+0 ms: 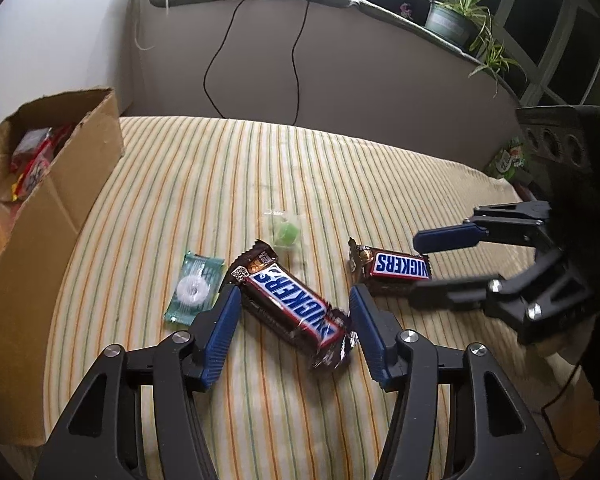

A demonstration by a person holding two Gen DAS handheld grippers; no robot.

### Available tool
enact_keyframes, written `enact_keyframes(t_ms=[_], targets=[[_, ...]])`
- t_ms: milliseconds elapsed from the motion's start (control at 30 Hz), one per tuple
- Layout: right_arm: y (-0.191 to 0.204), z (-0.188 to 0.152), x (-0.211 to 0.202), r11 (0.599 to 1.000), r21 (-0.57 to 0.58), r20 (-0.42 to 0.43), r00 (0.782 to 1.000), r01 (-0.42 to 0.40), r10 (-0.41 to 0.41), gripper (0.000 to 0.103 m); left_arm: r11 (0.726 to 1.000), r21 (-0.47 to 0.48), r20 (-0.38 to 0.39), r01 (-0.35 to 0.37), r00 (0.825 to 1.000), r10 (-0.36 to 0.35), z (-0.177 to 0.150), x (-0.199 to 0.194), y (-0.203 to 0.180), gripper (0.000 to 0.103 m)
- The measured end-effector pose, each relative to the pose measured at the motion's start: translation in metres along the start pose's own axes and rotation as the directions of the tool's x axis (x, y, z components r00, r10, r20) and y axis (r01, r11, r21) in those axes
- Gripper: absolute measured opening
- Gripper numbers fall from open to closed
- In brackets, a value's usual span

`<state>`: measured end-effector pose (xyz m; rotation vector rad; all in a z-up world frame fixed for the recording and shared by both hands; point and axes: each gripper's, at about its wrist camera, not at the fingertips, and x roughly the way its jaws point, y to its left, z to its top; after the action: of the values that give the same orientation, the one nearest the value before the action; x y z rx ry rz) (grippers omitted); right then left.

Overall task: Organize snacks
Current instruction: 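Lower the left gripper over one Snickers bar while the right gripper lowers over the other, then close the left gripper on a Snickers bar while the right gripper grasps the other Snickers bar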

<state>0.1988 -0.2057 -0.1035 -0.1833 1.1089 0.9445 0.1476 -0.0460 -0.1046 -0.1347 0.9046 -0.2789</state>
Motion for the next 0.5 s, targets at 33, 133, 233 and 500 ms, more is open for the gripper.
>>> enact_keyframes(t_ms=[33, 133, 233, 500], targets=[[0.003, -0.001, 0.0, 1.0, -0.01, -0.002, 1.0, 0.013, -0.013, 0.065, 1.0, 0.002, -0.001, -0.003, 1.0, 0.003, 0.001, 0.001, 0.0, 0.056], [0.009, -0.001, 0.003, 0.997, -0.044, -0.004, 0.998, 0.067, -0.067, 0.065, 1.0, 0.007, -0.005, -0.023, 1.0, 0.023, 0.001, 0.005, -0.002, 0.056], [0.013, 0.001, 0.008, 0.994, -0.065, -0.011, 0.996, 0.09, -0.091, 0.052, 0.999, 0.009, -0.017, -0.035, 0.999, 0.035, -0.002, 0.008, -0.003, 0.055], [0.023, 0.006, 0.021, 0.984, -0.122, -0.024, 0.99, 0.133, -0.137, 0.042, 0.998, 0.022, -0.013, -0.062, 0.998, 0.062, -0.002, 0.008, -0.004, 0.037]])
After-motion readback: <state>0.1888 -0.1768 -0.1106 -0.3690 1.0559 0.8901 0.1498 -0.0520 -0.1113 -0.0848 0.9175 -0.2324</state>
